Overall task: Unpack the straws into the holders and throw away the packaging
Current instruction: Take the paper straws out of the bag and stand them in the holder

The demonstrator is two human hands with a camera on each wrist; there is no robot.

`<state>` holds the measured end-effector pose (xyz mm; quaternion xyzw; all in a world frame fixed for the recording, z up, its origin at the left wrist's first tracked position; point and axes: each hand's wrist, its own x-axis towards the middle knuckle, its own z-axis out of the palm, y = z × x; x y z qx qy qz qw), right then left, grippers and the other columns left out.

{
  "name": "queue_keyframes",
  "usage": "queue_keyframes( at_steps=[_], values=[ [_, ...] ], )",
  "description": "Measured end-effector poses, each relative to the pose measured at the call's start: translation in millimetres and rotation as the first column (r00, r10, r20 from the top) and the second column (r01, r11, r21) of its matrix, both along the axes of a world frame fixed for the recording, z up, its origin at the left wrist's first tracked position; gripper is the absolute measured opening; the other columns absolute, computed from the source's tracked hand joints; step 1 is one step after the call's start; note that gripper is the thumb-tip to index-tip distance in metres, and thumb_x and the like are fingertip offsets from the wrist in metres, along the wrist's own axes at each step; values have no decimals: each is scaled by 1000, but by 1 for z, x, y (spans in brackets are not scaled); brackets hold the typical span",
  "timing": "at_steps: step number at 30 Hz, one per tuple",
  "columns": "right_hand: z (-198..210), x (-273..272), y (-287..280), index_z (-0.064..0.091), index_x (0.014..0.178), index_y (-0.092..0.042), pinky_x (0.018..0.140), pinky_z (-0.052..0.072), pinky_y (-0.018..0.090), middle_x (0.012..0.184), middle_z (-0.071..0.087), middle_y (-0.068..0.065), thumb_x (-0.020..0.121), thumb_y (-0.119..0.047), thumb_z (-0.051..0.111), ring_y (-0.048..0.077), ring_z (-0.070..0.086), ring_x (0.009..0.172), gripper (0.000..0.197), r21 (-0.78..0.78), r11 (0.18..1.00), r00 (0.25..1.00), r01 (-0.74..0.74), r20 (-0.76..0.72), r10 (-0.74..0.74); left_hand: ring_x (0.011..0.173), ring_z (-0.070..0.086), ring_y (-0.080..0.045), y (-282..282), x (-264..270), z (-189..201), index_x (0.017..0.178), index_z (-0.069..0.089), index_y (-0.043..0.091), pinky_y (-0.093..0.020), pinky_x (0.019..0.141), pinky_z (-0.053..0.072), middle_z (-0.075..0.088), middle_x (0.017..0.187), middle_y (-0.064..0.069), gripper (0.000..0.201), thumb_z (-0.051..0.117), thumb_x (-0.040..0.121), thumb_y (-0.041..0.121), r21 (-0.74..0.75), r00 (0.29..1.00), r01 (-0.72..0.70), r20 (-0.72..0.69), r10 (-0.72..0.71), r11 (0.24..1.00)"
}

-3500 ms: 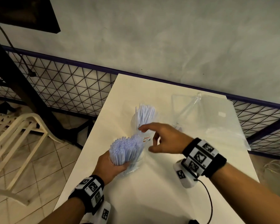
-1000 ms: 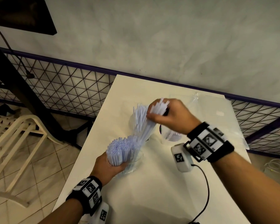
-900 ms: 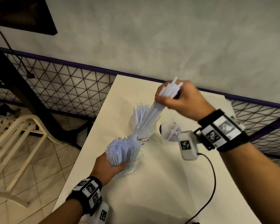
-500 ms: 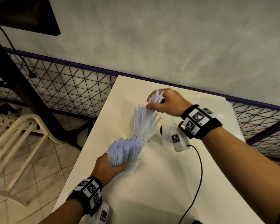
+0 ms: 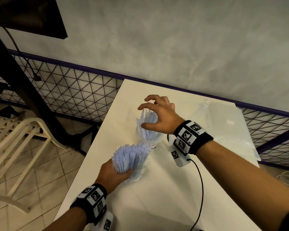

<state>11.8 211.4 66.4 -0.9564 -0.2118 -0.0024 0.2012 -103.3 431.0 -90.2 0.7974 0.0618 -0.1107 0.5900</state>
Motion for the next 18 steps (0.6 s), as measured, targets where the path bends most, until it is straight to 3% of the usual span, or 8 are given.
queue_keyframes(
  at_steps=[4,8,10,14,16,18],
  values=[
    [-11,11,19,49,132,-46,100,24,47,153,34,-13,75,-72,66,17,25,138,64,-199,978,998,-59,-23,56,82,65,6,0,0,-1,96,60,31,-7,67,48,67,91,15,47,89,62,15,25,1000,-8,22,7,1000],
    [-18,24,25,50,136,-37,98,24,45,151,42,-12,92,-50,59,16,35,137,47,-243,970,1000,3,26,3,87,66,-1,0,0,-3,100,63,24,-11,70,49,70,92,10,47,89,61,15,21,1000,-10,20,9,1000],
    [-20,29,23,43,144,-33,101,23,44,154,40,-12,99,-40,51,15,35,140,46,-272,962,999,32,20,-27,88,66,-2,1,0,-2,98,62,29,-12,71,49,70,93,11,47,89,61,17,17,1000,-11,19,11,1000],
    [-28,27,20,38,148,-33,112,11,52,155,36,-18,108,-40,23,14,20,150,43,-390,919,986,-63,-166,-3,87,65,-2,0,0,1,92,58,35,-12,69,48,68,92,12,47,89,61,19,29,1000,-8,13,7,1000],
    [-27,22,17,39,148,-34,114,7,53,157,33,-19,108,-44,17,14,14,151,47,-334,940,979,-64,-202,-5,88,65,-1,0,1,1,96,59,32,-10,69,48,68,93,13,48,89,62,19,33,1000,-6,12,6,999],
    [-18,17,15,40,147,-35,114,6,51,160,28,-17,107,-46,17,12,10,152,48,-219,975,989,-33,-148,0,89,65,-1,0,1,1,101,60,26,-10,68,48,68,94,12,49,89,62,19,33,1000,-6,8,6,999]
  ],
)
